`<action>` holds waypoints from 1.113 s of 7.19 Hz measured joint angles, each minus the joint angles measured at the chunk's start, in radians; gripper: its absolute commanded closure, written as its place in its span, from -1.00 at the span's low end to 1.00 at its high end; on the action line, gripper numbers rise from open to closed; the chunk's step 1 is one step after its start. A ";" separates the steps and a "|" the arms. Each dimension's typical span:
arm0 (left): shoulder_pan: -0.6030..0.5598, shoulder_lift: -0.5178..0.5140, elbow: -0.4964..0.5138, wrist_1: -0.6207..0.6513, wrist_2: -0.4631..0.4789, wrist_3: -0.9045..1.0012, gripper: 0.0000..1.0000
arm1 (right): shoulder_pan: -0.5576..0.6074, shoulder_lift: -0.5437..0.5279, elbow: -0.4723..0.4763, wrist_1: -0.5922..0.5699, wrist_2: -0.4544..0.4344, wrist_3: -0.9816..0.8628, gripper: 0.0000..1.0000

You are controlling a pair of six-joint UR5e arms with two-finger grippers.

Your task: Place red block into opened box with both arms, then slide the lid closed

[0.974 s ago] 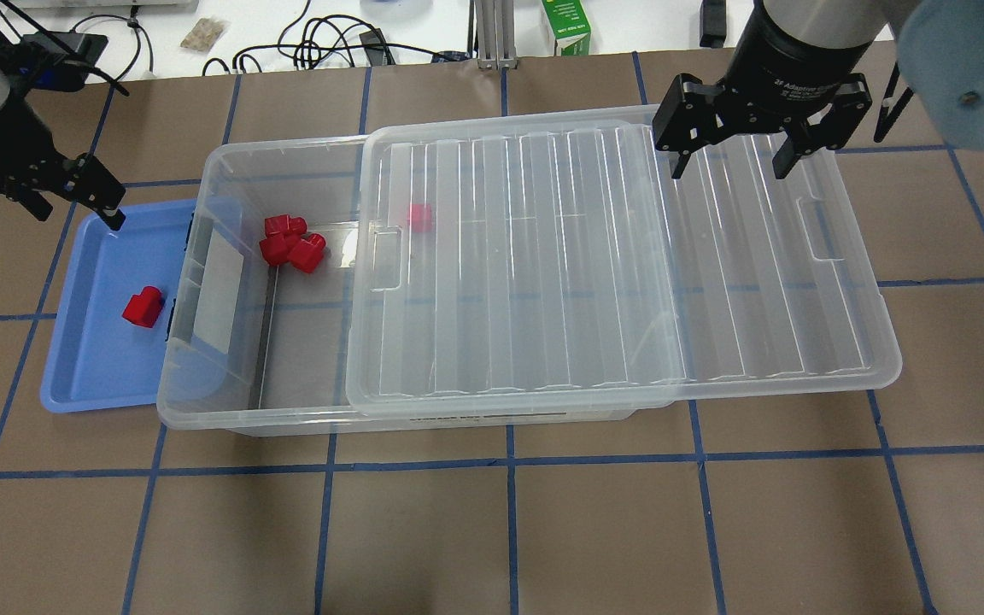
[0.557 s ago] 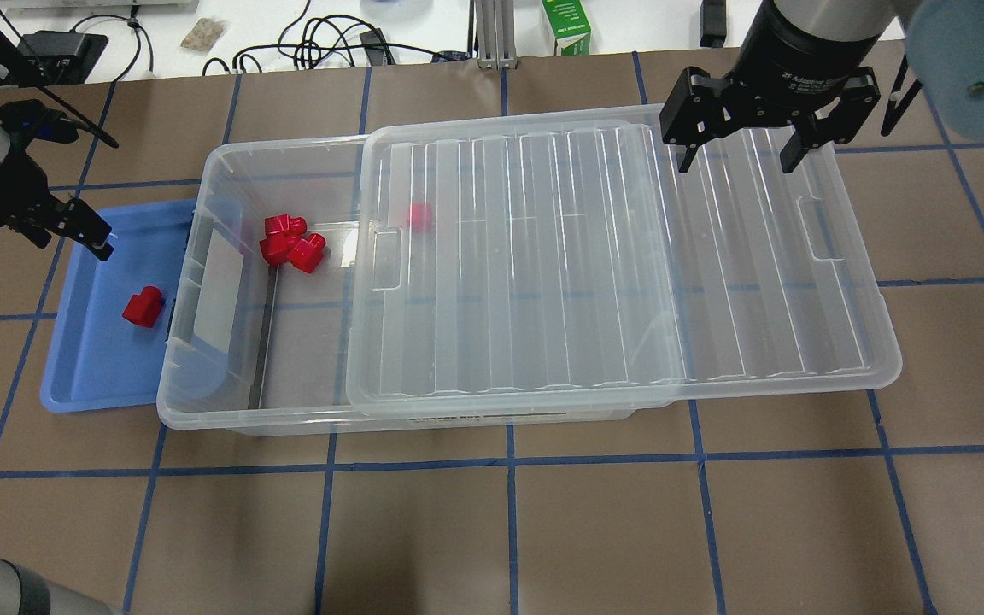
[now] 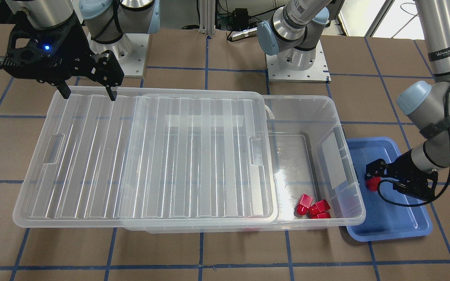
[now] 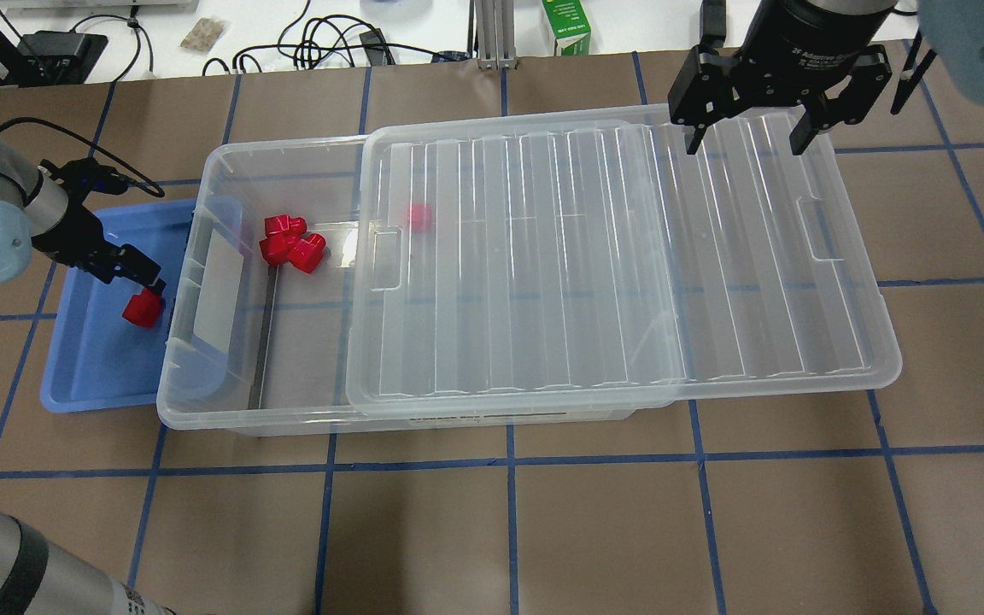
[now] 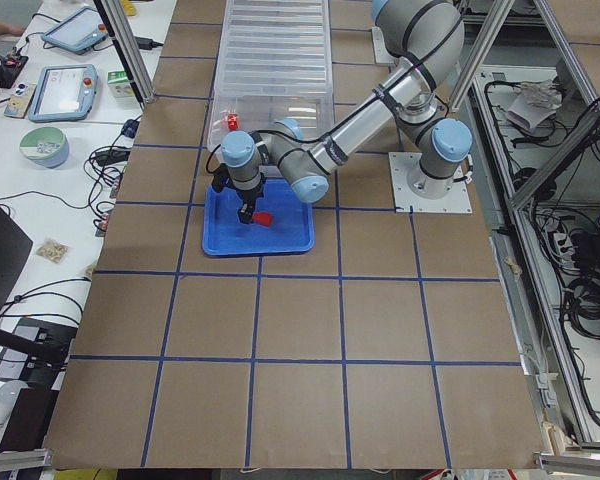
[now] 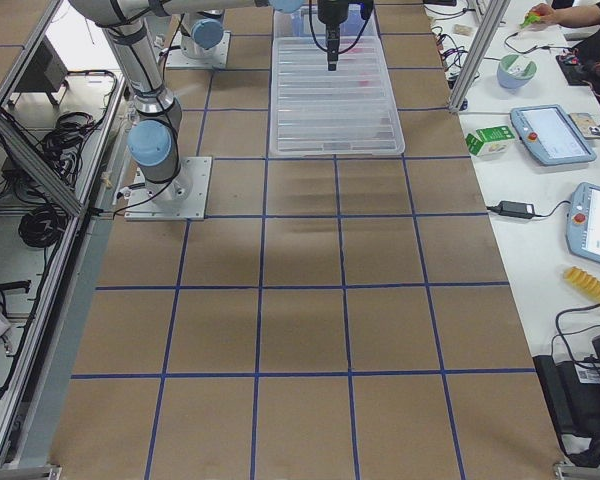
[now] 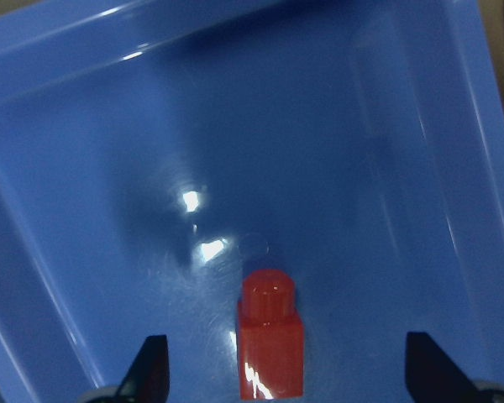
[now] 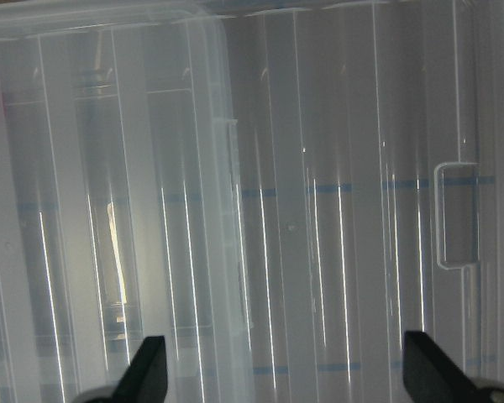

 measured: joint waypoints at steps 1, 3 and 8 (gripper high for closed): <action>0.000 -0.009 -0.011 0.014 0.034 -0.004 -0.81 | 0.000 0.000 0.002 0.003 -0.001 0.000 -1.00; 0.000 -0.016 -0.037 0.021 0.065 -0.068 -0.41 | 0.001 -0.002 0.004 0.004 -0.001 0.000 -1.00; -0.008 0.016 -0.047 0.006 0.094 -0.107 1.00 | 0.001 -0.003 0.007 0.006 -0.001 0.000 -1.00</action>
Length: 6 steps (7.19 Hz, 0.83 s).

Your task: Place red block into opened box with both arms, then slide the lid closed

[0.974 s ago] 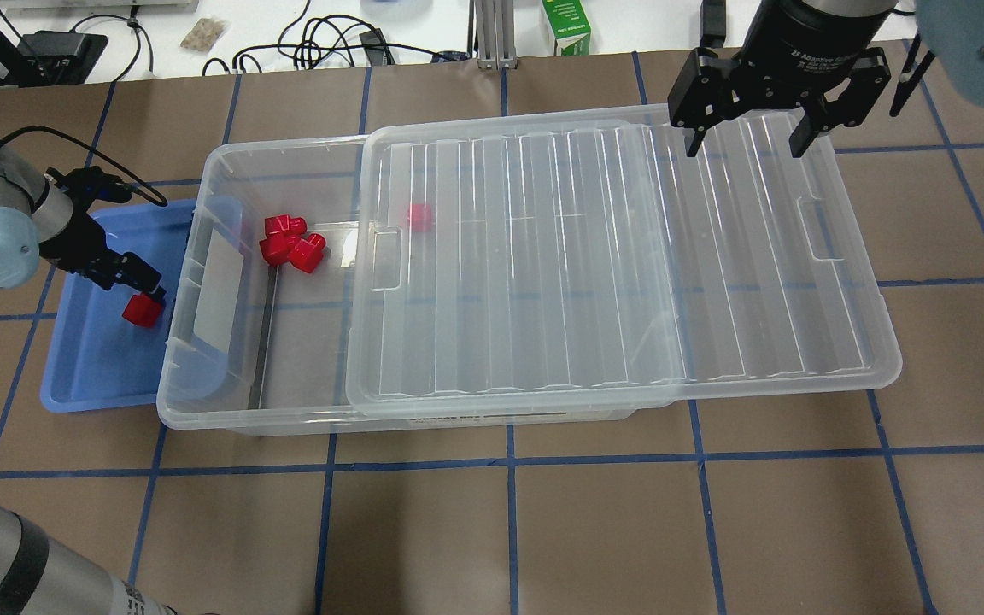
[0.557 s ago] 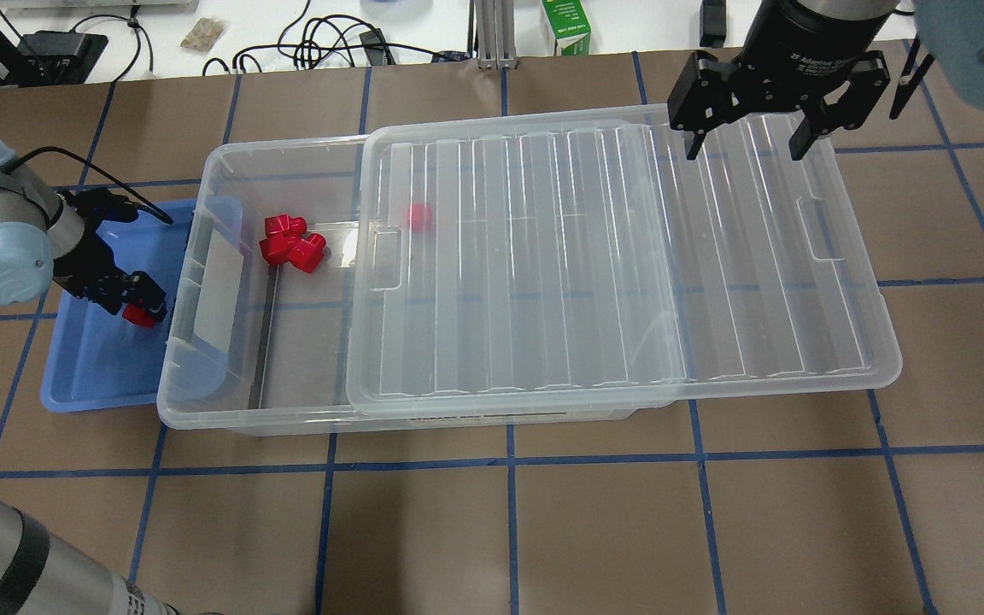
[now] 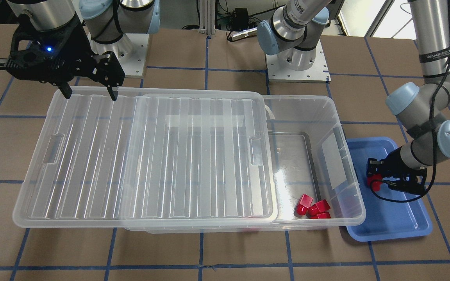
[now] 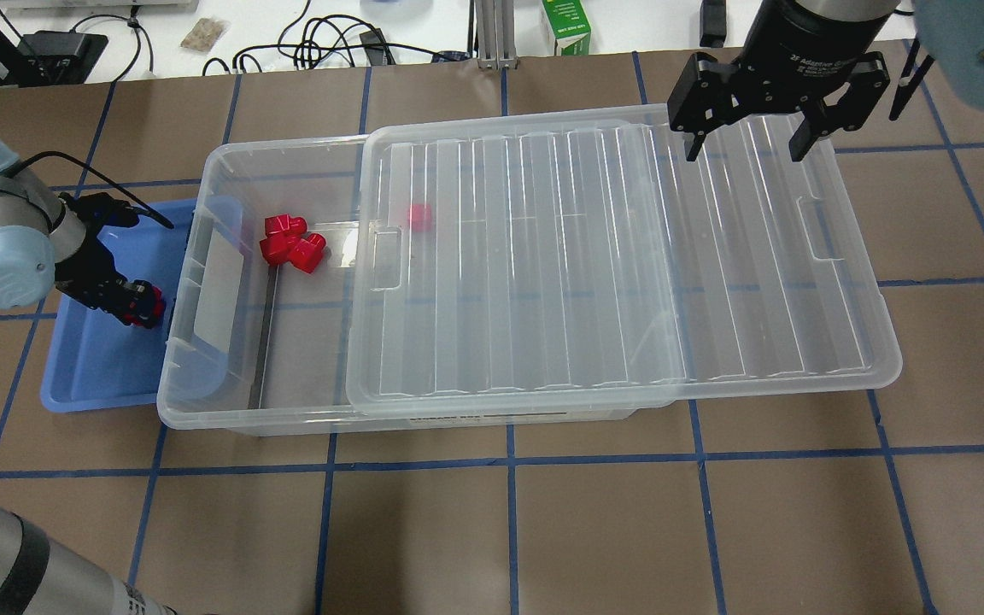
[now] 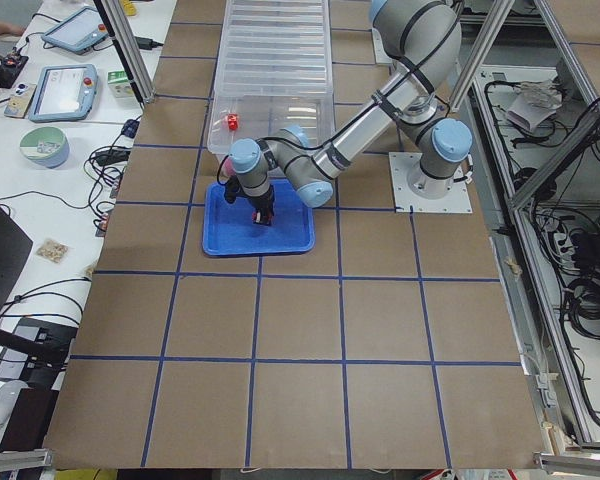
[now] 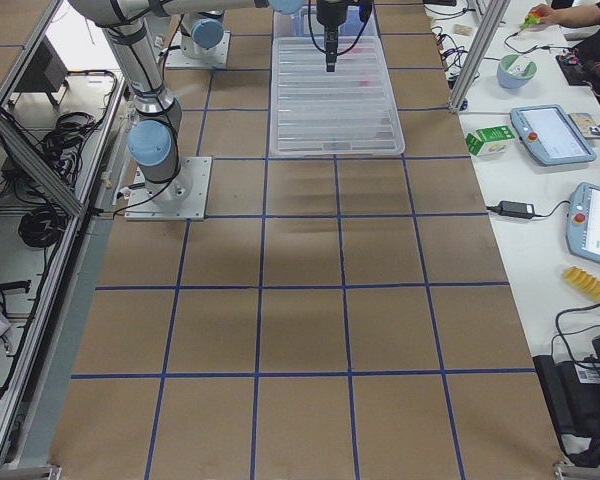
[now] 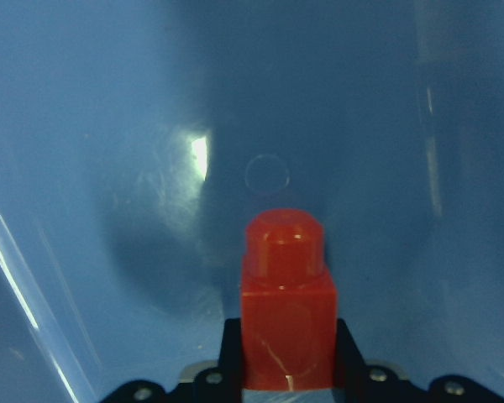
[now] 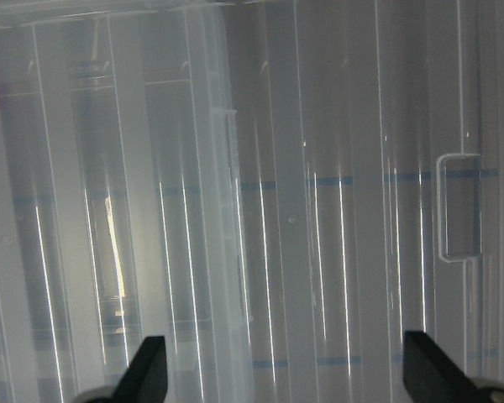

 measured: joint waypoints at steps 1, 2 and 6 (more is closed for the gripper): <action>-0.003 0.019 0.034 -0.036 0.001 0.000 1.00 | 0.000 0.000 0.000 0.000 0.000 0.000 -1.00; -0.007 0.048 0.099 -0.121 0.000 0.000 1.00 | 0.000 -0.001 0.000 0.000 0.000 0.000 -1.00; -0.182 0.170 0.378 -0.483 -0.018 -0.198 1.00 | 0.000 -0.001 0.001 0.000 0.000 -0.001 -1.00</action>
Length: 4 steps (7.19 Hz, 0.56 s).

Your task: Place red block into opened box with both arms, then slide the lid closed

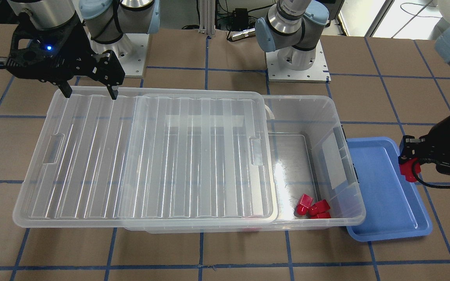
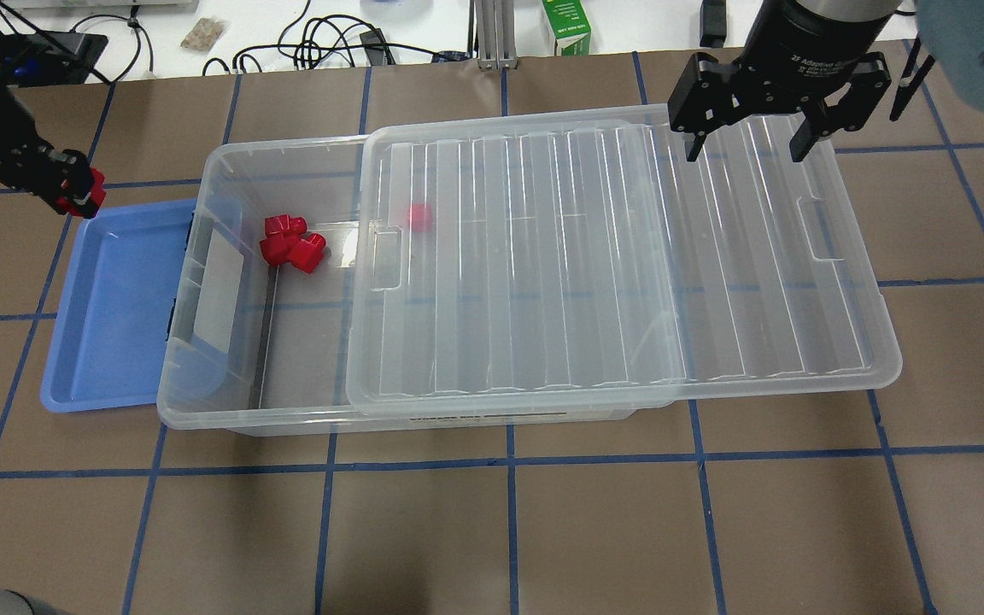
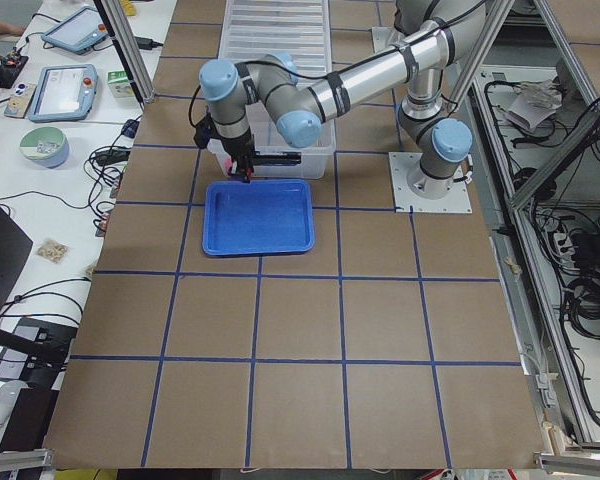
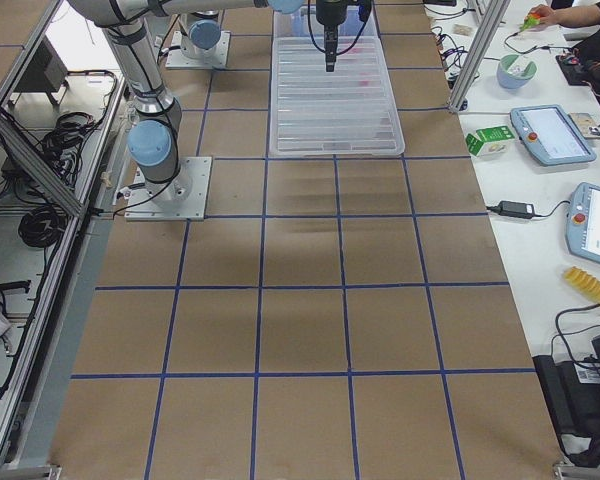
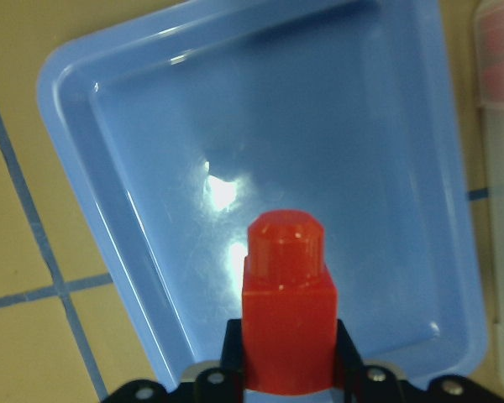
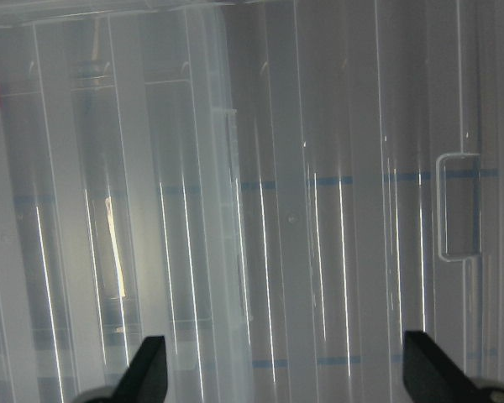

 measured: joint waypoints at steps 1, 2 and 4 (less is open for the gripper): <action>-0.080 0.018 0.006 -0.013 -0.004 -0.093 1.00 | 0.000 0.000 0.001 0.000 0.000 0.000 -1.00; -0.151 0.026 -0.005 -0.016 -0.007 -0.169 1.00 | 0.000 0.000 0.001 0.001 0.000 0.000 -1.00; -0.229 0.036 -0.098 0.025 -0.008 -0.248 1.00 | 0.000 0.000 0.002 0.001 0.000 -0.001 -1.00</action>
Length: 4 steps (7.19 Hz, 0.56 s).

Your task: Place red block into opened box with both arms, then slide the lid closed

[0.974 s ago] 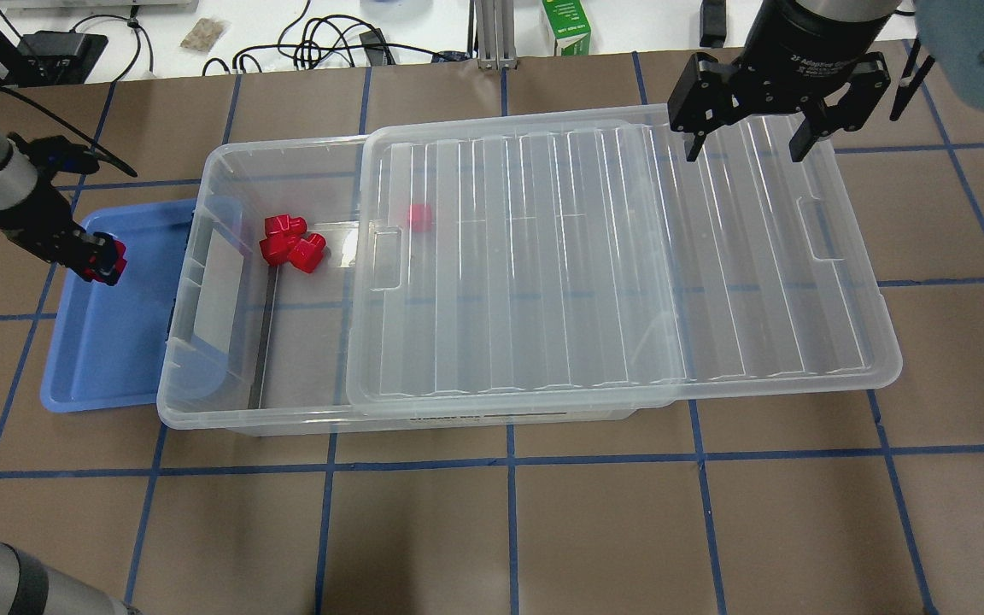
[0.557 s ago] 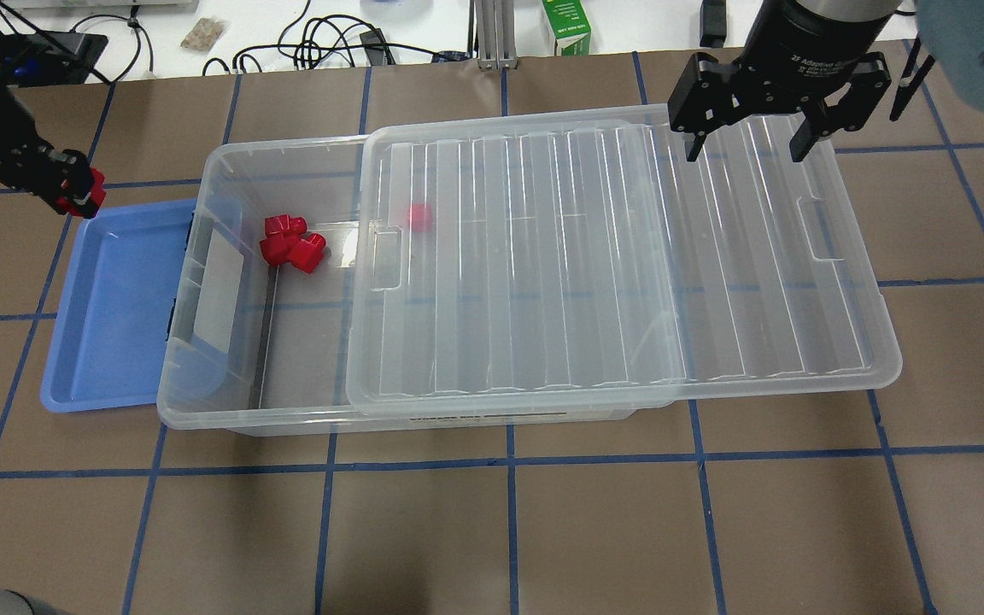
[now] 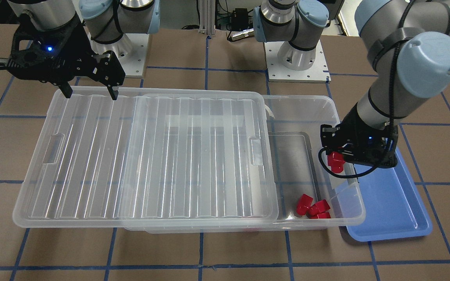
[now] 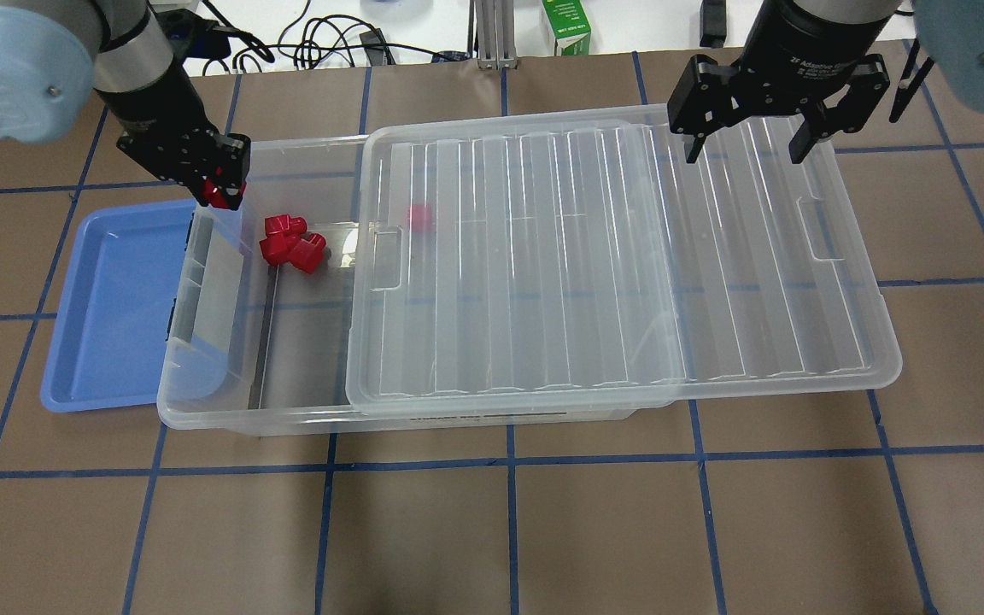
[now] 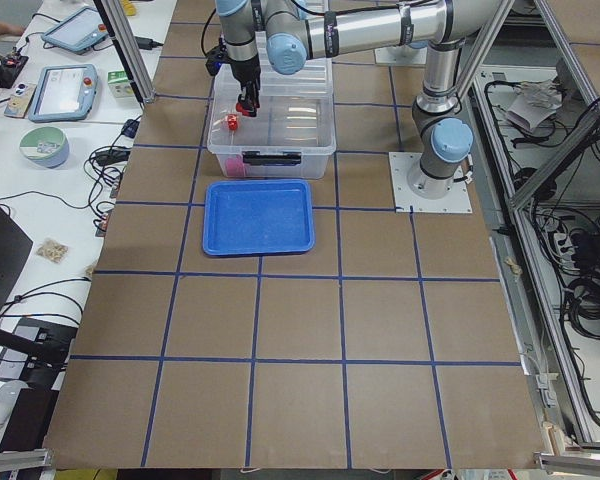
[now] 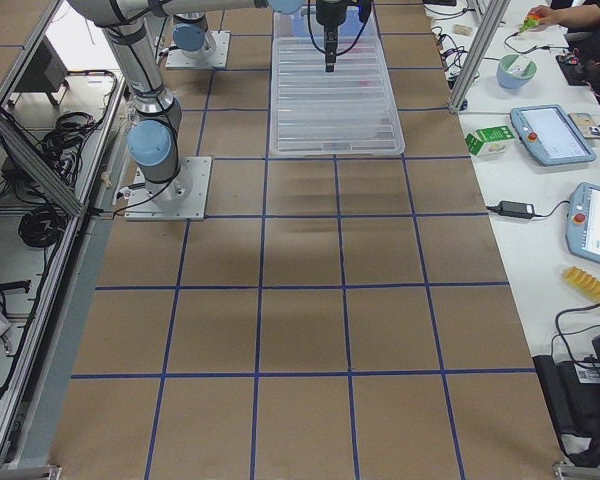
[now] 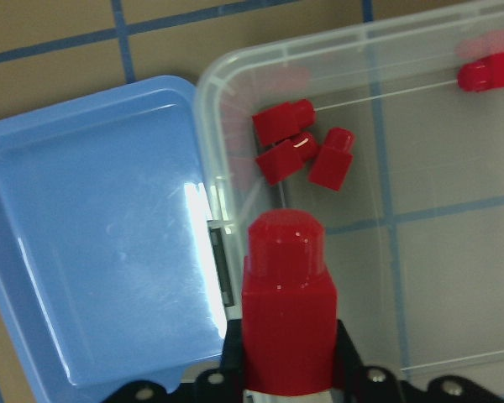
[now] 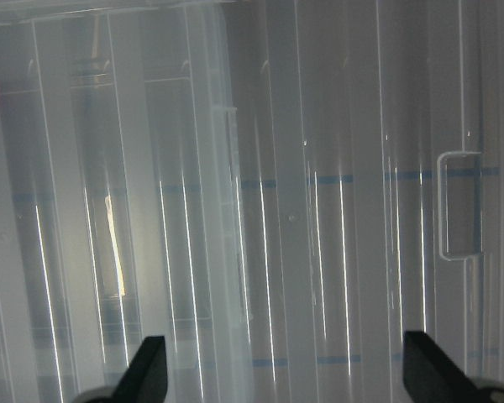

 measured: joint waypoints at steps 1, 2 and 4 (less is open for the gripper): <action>-0.014 0.003 -0.067 0.060 0.000 -0.014 1.00 | 0.000 0.000 0.000 0.000 0.000 0.000 -1.00; -0.022 0.003 -0.133 0.131 0.000 -0.018 1.00 | 0.000 0.000 0.000 -0.001 0.000 0.000 -1.00; -0.027 0.005 -0.232 0.242 0.000 -0.019 1.00 | 0.000 0.000 -0.001 -0.001 0.000 0.000 -1.00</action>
